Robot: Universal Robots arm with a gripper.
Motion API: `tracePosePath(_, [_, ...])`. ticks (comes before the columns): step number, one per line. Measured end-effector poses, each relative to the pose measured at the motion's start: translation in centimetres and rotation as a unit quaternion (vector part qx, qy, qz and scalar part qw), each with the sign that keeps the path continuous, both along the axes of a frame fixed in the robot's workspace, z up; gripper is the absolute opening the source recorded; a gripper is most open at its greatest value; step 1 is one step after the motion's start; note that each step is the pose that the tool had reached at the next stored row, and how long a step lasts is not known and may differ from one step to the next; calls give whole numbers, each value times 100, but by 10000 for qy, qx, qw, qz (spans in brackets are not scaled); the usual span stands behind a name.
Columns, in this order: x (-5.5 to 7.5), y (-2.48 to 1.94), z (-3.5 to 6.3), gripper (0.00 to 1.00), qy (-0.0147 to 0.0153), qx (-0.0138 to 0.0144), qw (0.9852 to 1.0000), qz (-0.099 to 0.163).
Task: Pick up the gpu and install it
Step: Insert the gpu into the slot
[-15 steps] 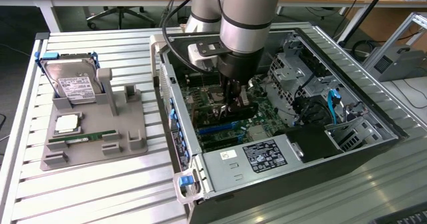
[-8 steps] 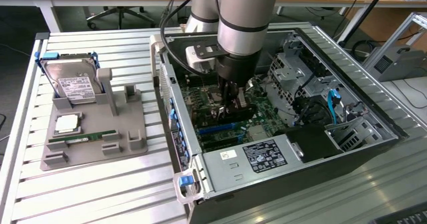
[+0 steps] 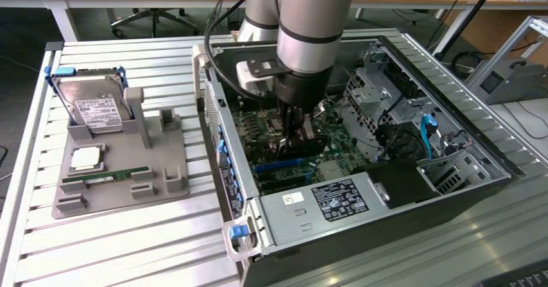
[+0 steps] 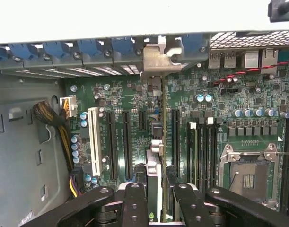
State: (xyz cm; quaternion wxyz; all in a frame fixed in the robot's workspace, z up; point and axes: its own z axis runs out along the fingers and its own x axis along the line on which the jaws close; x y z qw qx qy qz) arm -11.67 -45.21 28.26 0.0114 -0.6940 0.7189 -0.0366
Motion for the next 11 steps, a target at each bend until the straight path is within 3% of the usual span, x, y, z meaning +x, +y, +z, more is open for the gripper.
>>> tracePosePath(11, [-39, 0, -57, 27, 0, 0, 10000, 0])
